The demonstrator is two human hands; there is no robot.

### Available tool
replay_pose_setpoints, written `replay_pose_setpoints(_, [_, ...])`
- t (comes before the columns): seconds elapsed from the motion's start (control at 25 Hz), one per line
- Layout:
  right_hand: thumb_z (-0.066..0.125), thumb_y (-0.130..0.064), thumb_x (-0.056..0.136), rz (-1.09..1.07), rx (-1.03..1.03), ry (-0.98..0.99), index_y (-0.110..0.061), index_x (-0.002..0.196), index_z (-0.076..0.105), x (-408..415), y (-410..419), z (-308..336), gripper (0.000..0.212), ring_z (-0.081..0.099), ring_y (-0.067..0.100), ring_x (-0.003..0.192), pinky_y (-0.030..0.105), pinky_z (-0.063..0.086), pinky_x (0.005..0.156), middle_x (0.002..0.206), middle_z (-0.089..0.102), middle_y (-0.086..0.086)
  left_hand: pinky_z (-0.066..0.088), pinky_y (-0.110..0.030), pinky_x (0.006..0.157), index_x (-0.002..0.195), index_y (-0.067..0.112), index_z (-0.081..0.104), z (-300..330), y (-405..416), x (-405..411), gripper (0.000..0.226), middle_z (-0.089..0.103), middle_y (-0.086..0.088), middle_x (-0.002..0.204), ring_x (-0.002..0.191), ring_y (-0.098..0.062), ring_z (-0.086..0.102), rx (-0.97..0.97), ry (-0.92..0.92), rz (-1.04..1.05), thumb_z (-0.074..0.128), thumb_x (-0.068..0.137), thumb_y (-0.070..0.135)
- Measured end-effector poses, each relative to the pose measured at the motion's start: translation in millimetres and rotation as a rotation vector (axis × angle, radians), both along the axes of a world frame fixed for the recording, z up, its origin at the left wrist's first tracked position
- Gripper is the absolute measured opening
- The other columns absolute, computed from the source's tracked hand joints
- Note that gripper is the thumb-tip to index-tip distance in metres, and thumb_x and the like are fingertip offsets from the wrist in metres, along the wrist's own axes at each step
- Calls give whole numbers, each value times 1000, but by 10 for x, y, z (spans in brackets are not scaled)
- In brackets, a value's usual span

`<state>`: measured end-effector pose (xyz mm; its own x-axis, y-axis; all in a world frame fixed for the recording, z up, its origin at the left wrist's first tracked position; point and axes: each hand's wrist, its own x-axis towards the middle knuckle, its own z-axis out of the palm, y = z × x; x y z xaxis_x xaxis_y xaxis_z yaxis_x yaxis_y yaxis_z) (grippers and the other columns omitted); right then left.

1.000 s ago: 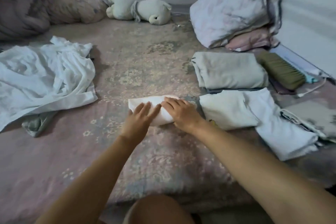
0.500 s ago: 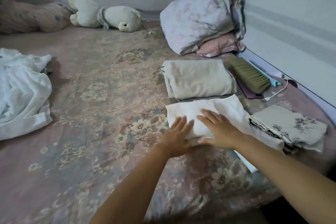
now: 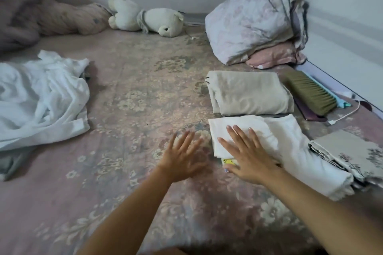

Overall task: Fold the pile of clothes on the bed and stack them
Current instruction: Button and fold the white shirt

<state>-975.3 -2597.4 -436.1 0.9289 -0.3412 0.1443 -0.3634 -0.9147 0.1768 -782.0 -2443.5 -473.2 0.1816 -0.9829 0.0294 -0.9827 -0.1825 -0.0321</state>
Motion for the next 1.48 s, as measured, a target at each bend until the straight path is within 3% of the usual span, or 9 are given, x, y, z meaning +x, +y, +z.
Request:
replay_pose_setpoints(0.24, [10,-58,96,199,225,50,-27,134,44,1276,1340,-571,60,46,23,125,47,40,98,135,55,4,42,-51,98,134,5,41,-24,2053,1347,73,55,-19,133,119,-36,56,-95,64,582,7,97,58])
replay_pose_setpoints(0.36, [26,-54,92,276,278,71,-27,123,62,2032,1985,-678,55,46,18,120,50,32,94,125,64,0,21,-43,108,135,12,49,-216,2868,1592,72,51,-14,138,123,-34,53,-149,105,756,12,96,59])
replay_pose_setpoints(0.52, [18,-54,83,385,308,-43,-21,143,41,3094,2421,-595,72,41,19,134,55,33,105,149,36,-3,16,-42,109,139,26,48,-488,3066,1593,60,47,-5,143,131,-29,45,-245,115,872,36,87,54])
replay_pose_setpoints(0.68, [49,-38,82,540,245,-112,-13,135,47,4103,2592,-445,59,57,27,119,50,51,91,134,56,11,20,-47,108,141,26,45,-553,3059,1684,63,44,-4,146,135,-25,40,-303,7,882,39,85,55])
replay_pose_setpoints(0.8, [65,-26,86,582,276,-9,-11,134,52,4446,2615,-444,53,52,28,125,47,39,101,137,53,11,19,-48,109,140,26,46,-600,3067,1691,63,45,-3,146,135,-24,40,-320,-16,891,40,84,55])
replay_pose_setpoints(0.92, [53,-5,77,623,234,-116,-7,84,71,4451,2591,-472,19,66,33,73,33,51,67,78,66,12,20,-48,108,138,25,49,-594,3050,1698,63,48,-3,143,132,-24,43,-321,-42,869,41,83,55])
replay_pose_setpoints(1.0, [41,-3,66,688,45,-161,-12,56,63,4299,2533,-433,26,55,25,47,25,46,50,52,54,5,19,-49,108,138,25,49,-609,3055,1708,63,49,-4,142,132,-25,43,-328,-67,871,41,83,55])
replay_pose_setpoints(1.28, [30,-1,96,919,-126,-355,-10,74,72,2805,1900,-560,49,59,22,56,33,51,70,64,61,3,31,-46,105,132,3,43,-494,3035,1491,49,51,-19,133,120,-34,53,-535,-118,617,42,89,25])
replay_pose_setpoints(1.48, [33,-9,101,1007,-72,-353,-11,76,74,1828,1535,-484,48,62,19,62,29,44,80,72,64,2,22,-45,113,143,14,33,-252,2619,1022,60,38,-9,145,133,-27,38,-465,-189,321,46,88,32])
